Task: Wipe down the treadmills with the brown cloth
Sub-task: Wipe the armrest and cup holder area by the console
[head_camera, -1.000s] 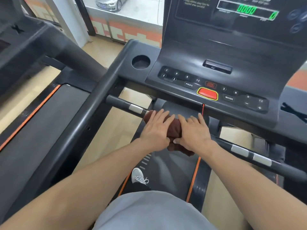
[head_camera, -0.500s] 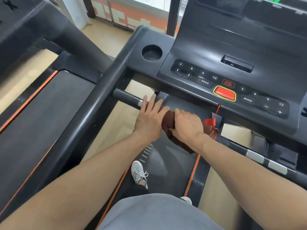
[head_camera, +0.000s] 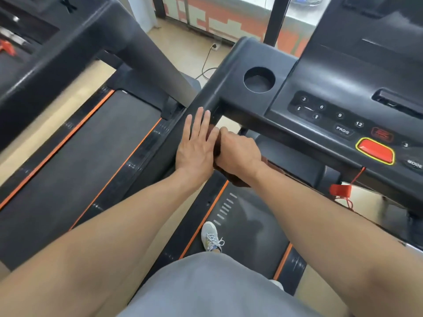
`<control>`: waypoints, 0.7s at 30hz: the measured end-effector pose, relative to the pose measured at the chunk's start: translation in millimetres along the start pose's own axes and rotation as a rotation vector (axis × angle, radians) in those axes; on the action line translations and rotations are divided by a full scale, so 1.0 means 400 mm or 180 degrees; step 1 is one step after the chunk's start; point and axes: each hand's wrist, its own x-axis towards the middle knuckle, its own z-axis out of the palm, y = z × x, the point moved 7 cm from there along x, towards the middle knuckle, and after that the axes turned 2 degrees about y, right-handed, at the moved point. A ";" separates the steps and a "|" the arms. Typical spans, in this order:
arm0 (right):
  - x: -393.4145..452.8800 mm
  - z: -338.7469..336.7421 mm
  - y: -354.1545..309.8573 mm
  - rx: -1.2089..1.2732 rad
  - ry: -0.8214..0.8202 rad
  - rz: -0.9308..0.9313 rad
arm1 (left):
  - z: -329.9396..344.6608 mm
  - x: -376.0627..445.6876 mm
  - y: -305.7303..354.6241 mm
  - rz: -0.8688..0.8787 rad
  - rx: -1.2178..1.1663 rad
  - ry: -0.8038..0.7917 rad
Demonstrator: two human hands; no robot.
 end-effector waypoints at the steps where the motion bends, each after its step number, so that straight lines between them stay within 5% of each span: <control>1: -0.002 0.002 0.007 0.0014 -0.0033 0.0000 | 0.001 0.001 0.013 0.0022 -0.0016 -0.0019; 11: -0.108 -0.011 0.130 -0.0023 -0.0534 0.0421 | -0.029 0.004 0.095 0.0253 -0.0652 -0.0082; 21: -0.358 -0.080 0.346 -0.0478 -0.0564 0.0584 | -0.174 -0.113 0.422 0.0456 -0.1403 0.0157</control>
